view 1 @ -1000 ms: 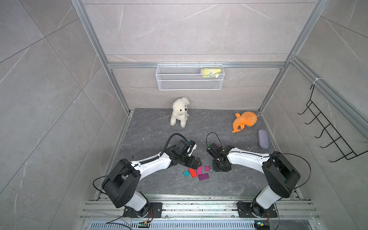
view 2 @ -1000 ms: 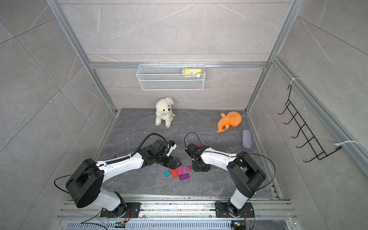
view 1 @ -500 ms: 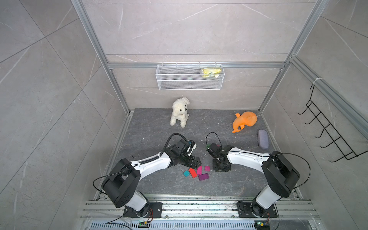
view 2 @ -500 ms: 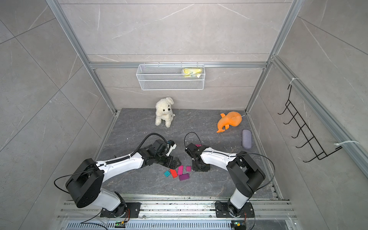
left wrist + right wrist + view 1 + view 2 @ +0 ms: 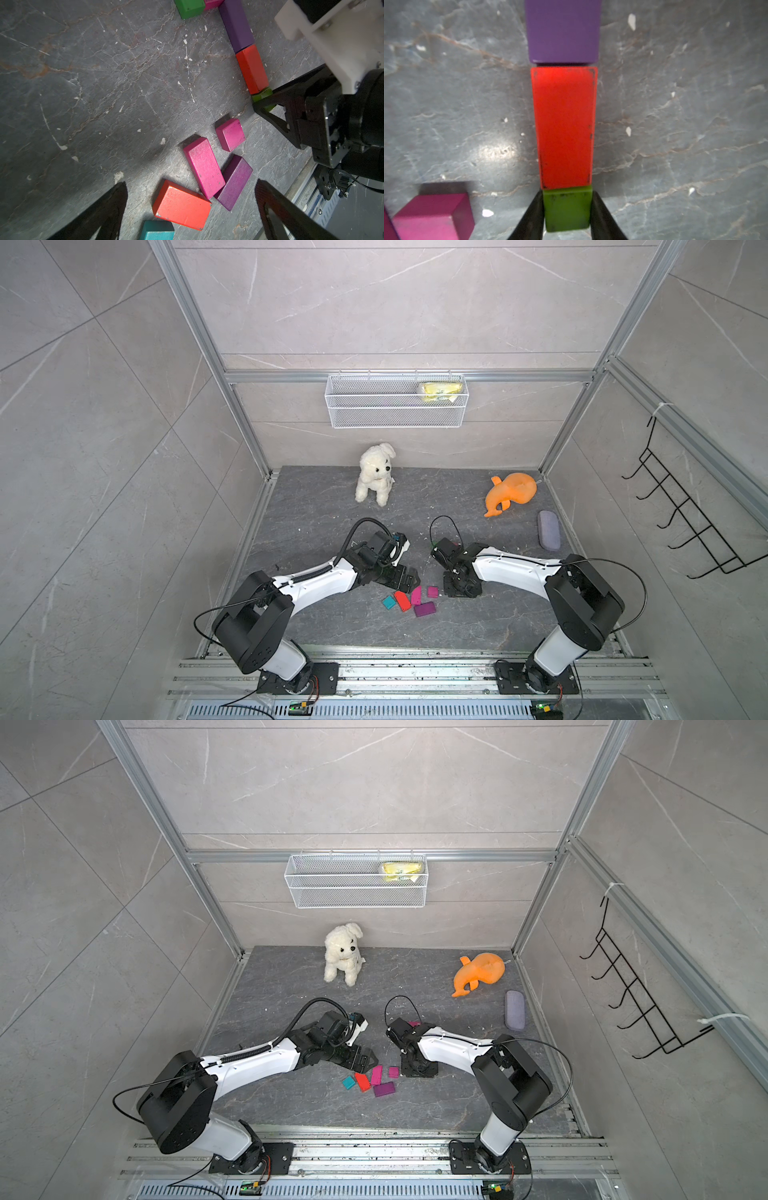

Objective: Assemble the number 7 with building blocks
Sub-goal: Assemble the building block at the center of the board.

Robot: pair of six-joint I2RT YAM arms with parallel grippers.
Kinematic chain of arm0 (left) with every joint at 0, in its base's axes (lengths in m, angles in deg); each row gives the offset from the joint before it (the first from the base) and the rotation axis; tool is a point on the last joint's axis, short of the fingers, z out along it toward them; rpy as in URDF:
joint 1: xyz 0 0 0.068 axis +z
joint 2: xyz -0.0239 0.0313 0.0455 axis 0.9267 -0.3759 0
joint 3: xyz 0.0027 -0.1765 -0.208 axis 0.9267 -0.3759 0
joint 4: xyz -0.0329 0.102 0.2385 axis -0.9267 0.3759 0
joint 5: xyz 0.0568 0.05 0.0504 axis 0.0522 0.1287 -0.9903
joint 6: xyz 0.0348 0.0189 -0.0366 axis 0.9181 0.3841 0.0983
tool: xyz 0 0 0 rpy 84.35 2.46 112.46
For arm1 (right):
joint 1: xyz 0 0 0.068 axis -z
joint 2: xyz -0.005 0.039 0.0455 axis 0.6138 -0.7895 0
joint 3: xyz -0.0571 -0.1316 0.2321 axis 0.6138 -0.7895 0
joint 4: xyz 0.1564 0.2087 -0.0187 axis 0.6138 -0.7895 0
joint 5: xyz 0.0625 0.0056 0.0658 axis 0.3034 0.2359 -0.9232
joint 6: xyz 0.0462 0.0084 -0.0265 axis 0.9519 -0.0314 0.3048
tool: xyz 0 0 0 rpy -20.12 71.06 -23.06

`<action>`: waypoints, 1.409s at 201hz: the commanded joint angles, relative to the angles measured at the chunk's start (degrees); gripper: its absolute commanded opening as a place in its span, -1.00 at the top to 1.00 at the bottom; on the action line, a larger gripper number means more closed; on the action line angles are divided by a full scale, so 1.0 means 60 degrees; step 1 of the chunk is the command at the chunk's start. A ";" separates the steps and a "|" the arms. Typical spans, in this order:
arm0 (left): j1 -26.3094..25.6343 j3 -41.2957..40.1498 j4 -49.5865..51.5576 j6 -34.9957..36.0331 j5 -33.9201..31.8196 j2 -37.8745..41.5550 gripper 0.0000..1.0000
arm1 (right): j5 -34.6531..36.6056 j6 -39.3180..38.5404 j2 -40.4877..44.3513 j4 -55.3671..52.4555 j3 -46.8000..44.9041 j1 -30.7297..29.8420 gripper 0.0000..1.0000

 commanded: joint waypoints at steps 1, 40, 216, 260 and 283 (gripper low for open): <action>0.0080 0.0001 -0.0042 0.0045 0.0184 -0.0022 -0.99 | 0.0090 0.0194 -0.0235 -0.0051 0.0156 0.0036 0.23; 0.0112 -0.0014 -0.0043 0.0059 0.0214 -0.0061 -1.00 | 0.0061 0.0209 -0.0268 -0.0036 0.0155 0.0047 0.22; 0.0200 -0.0058 -0.0070 0.0082 0.0257 -0.0100 -1.00 | 0.0046 0.0246 -0.0405 -0.0003 0.0186 0.0070 0.20; 0.0225 -0.0084 -0.0072 0.0057 0.0260 -0.0084 -1.00 | 0.0032 0.0237 -0.0435 -0.0010 0.0215 0.0069 0.20; 0.0230 -0.0087 -0.0072 0.0058 0.0280 -0.0086 -0.99 | 0.0061 0.0224 -0.0449 -0.0007 0.0215 0.0083 0.20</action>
